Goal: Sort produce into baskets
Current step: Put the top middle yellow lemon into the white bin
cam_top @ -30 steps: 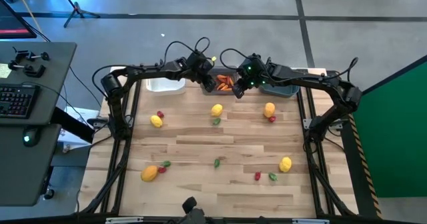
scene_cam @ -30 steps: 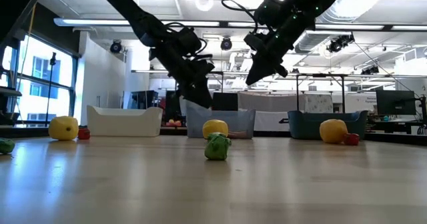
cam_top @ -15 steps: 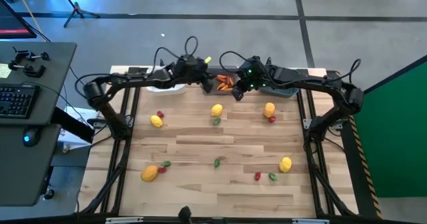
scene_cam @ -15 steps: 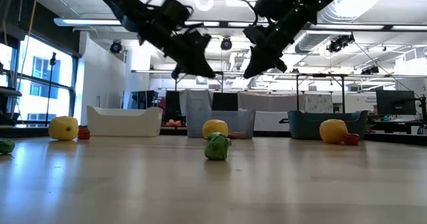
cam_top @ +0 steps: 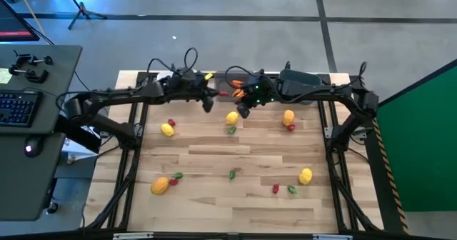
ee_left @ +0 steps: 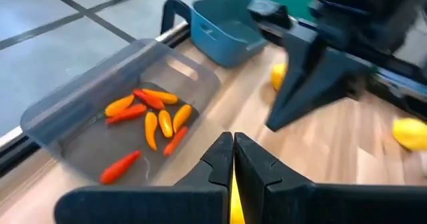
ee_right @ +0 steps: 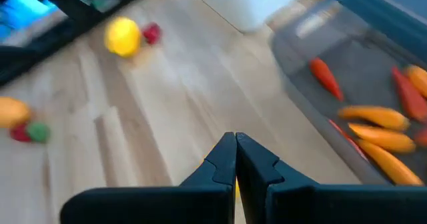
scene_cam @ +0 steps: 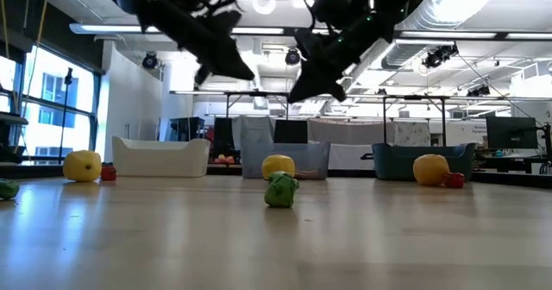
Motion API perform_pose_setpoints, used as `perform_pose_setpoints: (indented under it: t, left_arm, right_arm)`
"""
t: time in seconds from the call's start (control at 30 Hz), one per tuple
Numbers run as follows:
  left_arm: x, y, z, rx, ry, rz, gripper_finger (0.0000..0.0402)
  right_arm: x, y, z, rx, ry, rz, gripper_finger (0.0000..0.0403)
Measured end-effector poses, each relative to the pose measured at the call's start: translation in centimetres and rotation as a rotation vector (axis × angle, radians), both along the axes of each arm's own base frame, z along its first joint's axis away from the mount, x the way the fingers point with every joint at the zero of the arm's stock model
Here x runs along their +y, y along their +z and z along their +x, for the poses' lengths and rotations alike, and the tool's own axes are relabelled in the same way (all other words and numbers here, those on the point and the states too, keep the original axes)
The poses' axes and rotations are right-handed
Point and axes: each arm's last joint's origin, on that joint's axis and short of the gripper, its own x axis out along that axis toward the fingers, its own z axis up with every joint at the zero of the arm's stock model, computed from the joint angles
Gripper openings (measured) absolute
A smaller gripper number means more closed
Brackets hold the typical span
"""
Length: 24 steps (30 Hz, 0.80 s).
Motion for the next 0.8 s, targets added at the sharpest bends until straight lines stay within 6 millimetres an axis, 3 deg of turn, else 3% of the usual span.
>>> perform_pose_setpoints:
  t: [0.3,0.47,0.63,0.8]
  left_arm:
    - [-3.3,1.9,-3.5,0.129,-0.051,-0.055,0.0000]
    - [-4.8,1.8,-5.0,0.192,-0.067,-0.086,0.0000]
    - [-6.0,-0.5,-6.3,0.127,-0.069,-0.122,0.0000]
    - [-6.6,-2.5,-7.2,-0.059,-0.020,-0.209,0.0000]
  right_arm:
    - [2.3,-2.1,1.6,0.021,0.250,0.050,0.0001]
    - [4.7,-3.6,2.4,0.076,0.352,0.042,0.0034]
    - [5.8,-5.8,3.1,0.145,0.337,0.084,0.0101]
    - [5.9,-7.7,3.5,0.221,0.277,0.034,0.0151]
